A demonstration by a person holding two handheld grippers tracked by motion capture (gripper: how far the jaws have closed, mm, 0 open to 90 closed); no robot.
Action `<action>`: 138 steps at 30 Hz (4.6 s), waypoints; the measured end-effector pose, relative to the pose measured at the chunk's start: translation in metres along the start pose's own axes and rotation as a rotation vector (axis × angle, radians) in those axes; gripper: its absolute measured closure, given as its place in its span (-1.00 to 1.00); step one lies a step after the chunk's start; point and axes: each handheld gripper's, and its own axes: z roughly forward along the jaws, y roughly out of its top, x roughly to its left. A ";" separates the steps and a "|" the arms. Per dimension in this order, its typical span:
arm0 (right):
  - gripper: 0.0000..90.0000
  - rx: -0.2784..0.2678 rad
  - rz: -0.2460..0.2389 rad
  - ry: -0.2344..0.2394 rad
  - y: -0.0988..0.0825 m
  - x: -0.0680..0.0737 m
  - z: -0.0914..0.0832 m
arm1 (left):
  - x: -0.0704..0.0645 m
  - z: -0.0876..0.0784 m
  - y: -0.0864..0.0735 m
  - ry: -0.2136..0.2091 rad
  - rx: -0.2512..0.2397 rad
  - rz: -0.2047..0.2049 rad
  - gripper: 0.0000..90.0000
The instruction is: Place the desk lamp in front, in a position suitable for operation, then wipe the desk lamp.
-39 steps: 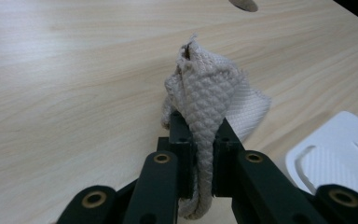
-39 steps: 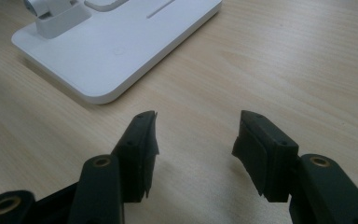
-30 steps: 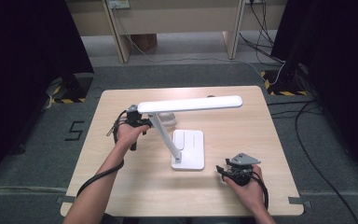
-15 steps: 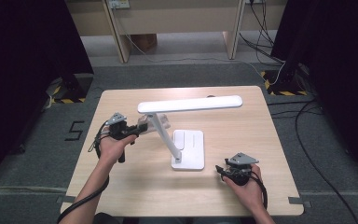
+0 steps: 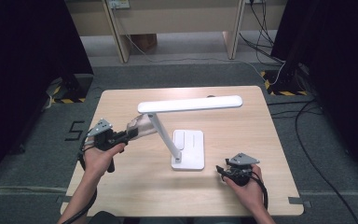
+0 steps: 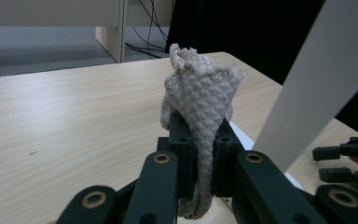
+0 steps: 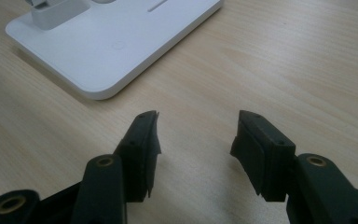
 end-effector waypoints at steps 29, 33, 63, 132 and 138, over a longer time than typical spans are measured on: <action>0.08 0.016 0.004 0.003 0.001 -0.002 0.003 | -0.023 -0.075 0.028 0.012 -0.146 0.082 0.83; 0.08 0.014 0.001 -0.003 0.001 -0.002 0.002 | -0.020 -0.081 0.037 0.019 -0.172 0.083 0.83; 0.37 -0.041 -0.139 0.128 0.057 0.029 0.038 | -0.051 -0.088 0.107 -0.259 -0.136 0.240 0.82; -0.05 0.051 -0.295 0.159 0.053 0.068 0.056 | -0.035 -0.048 0.135 -0.403 -0.158 0.147 0.80; -0.03 0.056 -0.304 0.173 0.054 0.067 0.056 | -0.029 -0.033 0.133 -0.421 -0.136 0.104 0.80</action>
